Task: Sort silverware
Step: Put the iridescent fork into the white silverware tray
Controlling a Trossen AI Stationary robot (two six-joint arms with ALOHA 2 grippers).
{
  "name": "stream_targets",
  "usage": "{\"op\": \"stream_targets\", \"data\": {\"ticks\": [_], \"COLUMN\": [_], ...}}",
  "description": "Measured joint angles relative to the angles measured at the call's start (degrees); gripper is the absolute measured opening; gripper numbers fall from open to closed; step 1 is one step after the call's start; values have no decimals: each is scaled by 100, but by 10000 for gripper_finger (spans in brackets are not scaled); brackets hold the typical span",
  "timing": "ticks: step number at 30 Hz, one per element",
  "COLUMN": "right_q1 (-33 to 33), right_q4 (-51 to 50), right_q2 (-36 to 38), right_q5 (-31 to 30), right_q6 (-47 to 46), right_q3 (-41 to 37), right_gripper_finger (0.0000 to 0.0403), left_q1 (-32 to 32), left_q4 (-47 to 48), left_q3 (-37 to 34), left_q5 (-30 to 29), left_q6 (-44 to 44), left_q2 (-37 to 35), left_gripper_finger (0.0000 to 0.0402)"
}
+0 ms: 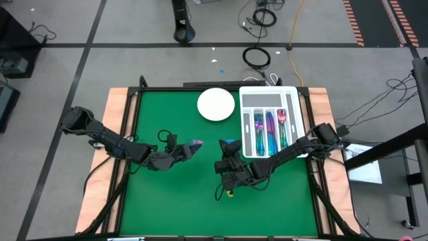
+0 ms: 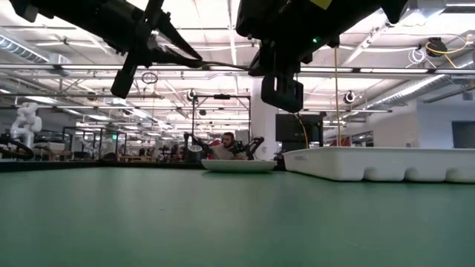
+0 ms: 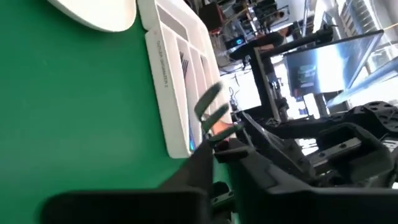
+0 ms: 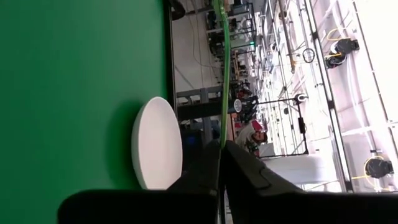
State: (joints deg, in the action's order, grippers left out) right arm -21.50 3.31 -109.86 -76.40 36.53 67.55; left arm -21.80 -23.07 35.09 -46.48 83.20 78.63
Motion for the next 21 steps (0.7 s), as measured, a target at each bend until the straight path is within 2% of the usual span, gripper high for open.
{"op": "stream_targets", "data": {"ticks": [2,3,16,19,21], "right_q1": [0,1,-281,-492,-652], "right_q4": [-10,-17,19,14,-33], "right_q2": [0,-2,64,300,578], "right_q5": [2,15,142,208,472], "right_q6": [-33,-28,213,232,135], "right_q3": [0,-2,-2,-2,-2], "right_gripper_finger": [8,13,129,157,175], "left_q1": [-3,-7,112,215,299], "left_q4": [-49,-75,32,34,20], "left_q3": [2,10,-2,-2,-2], "left_q5": [-1,-1,-98,-84,-14], "left_q6": [-16,-88,-645,-911,-1128], "left_q2": [-1,-10,4,4,2], "left_gripper_finger": [18,13,2,2,2]}}
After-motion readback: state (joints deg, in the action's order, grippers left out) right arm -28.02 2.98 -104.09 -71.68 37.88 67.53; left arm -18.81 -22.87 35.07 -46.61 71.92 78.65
